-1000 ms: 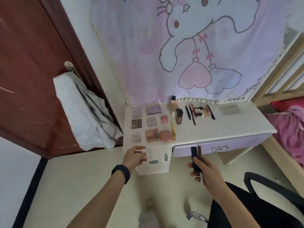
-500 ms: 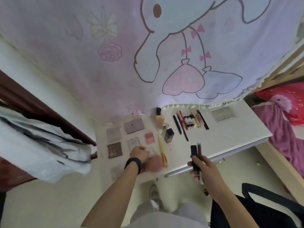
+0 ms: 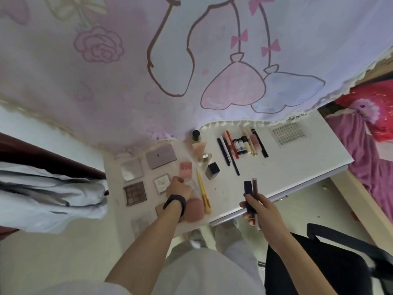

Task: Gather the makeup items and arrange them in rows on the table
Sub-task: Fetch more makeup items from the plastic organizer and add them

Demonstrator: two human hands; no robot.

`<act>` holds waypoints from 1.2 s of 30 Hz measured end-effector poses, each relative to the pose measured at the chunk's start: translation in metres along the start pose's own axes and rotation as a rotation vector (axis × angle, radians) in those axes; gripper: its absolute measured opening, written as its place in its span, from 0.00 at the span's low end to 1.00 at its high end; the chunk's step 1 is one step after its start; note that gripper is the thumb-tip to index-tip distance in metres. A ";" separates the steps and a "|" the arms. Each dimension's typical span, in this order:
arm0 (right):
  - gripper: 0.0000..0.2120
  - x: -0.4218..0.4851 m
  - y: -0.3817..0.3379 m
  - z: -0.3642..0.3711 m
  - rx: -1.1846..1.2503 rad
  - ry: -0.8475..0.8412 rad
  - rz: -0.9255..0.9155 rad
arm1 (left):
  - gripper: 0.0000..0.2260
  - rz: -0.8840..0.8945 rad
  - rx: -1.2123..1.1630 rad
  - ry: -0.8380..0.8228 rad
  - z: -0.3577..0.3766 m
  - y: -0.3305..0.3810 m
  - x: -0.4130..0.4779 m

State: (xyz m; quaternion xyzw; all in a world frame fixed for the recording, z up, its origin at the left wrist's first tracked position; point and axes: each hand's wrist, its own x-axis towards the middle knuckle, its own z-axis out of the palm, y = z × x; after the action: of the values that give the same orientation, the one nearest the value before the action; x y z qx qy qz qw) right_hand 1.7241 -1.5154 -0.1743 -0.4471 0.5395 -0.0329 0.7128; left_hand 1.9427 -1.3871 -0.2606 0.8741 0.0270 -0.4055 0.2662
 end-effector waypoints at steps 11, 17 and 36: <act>0.09 0.019 -0.025 0.005 -0.046 -0.070 0.010 | 0.26 0.468 0.678 0.178 0.005 0.000 -0.002; 0.09 0.028 -0.031 -0.003 -0.036 -0.068 0.001 | 0.34 0.553 0.792 0.044 0.003 -0.012 0.007; 0.16 0.171 -0.091 -0.086 -0.648 0.150 -0.179 | 0.17 0.777 0.212 0.642 0.005 0.074 -0.050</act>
State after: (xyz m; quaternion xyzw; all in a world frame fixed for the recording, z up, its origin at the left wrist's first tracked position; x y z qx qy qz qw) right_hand 1.7658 -1.7117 -0.2411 -0.6919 0.5317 0.0449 0.4864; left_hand 1.9248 -1.4449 -0.1939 0.9222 -0.2607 0.0116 0.2855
